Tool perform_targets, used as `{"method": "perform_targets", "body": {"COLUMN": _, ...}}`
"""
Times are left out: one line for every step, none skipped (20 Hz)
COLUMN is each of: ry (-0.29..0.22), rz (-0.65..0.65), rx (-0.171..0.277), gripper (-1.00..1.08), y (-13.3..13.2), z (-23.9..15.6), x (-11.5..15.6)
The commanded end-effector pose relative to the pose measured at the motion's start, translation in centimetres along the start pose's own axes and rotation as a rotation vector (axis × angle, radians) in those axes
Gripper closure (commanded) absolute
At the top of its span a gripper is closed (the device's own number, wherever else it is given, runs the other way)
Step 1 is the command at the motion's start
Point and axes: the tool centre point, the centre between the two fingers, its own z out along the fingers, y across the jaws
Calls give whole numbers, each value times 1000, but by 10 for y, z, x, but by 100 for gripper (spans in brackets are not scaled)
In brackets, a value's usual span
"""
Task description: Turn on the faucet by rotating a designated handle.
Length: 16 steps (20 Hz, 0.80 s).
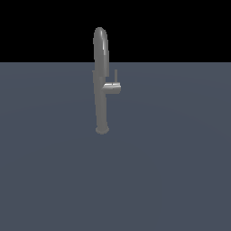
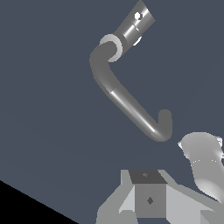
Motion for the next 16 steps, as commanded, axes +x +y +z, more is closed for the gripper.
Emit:
{"method": "perform_targets", "body": {"ry": -47, "rz": 38, "rx": 36, "gripper": 108, "y": -3, "z": 1, "x": 16}}
{"method": "perform_targets", "body": {"ry": -66, "rz": 53, "rx": 50, "gripper": 108, "y": -5, "z": 2, "x": 22}}
{"method": "perform_targets", "body": {"ry": -85, "rz": 68, "rx": 65, "gripper": 108, "y": -6, "z": 2, "x": 28}}
{"method": "perform_targets", "body": {"ry": -104, "rz": 84, "rx": 80, "gripper": 108, "y": -7, "z": 3, "x": 34}}
{"method": "perform_targets", "body": {"ry": -124, "rz": 100, "rx": 95, "gripper": 108, "y": -8, "z": 4, "x": 41}}
{"method": "perform_targets", "body": {"ry": -144, "rz": 116, "rx": 110, "gripper": 108, "y": -8, "z": 5, "x": 47}}
{"method": "perform_targets", "body": {"ry": -164, "rz": 132, "rx": 126, "gripper": 108, "y": -9, "z": 6, "x": 54}}
{"method": "perform_targets", "body": {"ry": -184, "rz": 149, "rx": 141, "gripper": 108, "y": -10, "z": 8, "x": 61}}
{"method": "perform_targets", "body": {"ry": -205, "rz": 166, "rx": 158, "gripper": 108, "y": -11, "z": 9, "x": 68}}
{"method": "perform_targets", "body": {"ry": -227, "rz": 183, "rx": 174, "gripper": 108, "y": -11, "z": 11, "x": 75}}
{"method": "perform_targets", "body": {"ry": -248, "rz": 201, "rx": 191, "gripper": 108, "y": -12, "z": 13, "x": 82}}
{"method": "perform_targets", "body": {"ry": -270, "rz": 219, "rx": 208, "gripper": 108, "y": -12, "z": 15, "x": 89}}
{"method": "perform_targets", "body": {"ry": -293, "rz": 237, "rx": 225, "gripper": 108, "y": -12, "z": 17, "x": 96}}
{"method": "perform_targets", "body": {"ry": -316, "rz": 256, "rx": 243, "gripper": 108, "y": -13, "z": 19, "x": 103}}
{"method": "perform_targets", "body": {"ry": -340, "rz": 275, "rx": 261, "gripper": 108, "y": -13, "z": 22, "x": 111}}
{"method": "perform_targets", "body": {"ry": -363, "rz": 295, "rx": 280, "gripper": 108, "y": -13, "z": 25, "x": 118}}
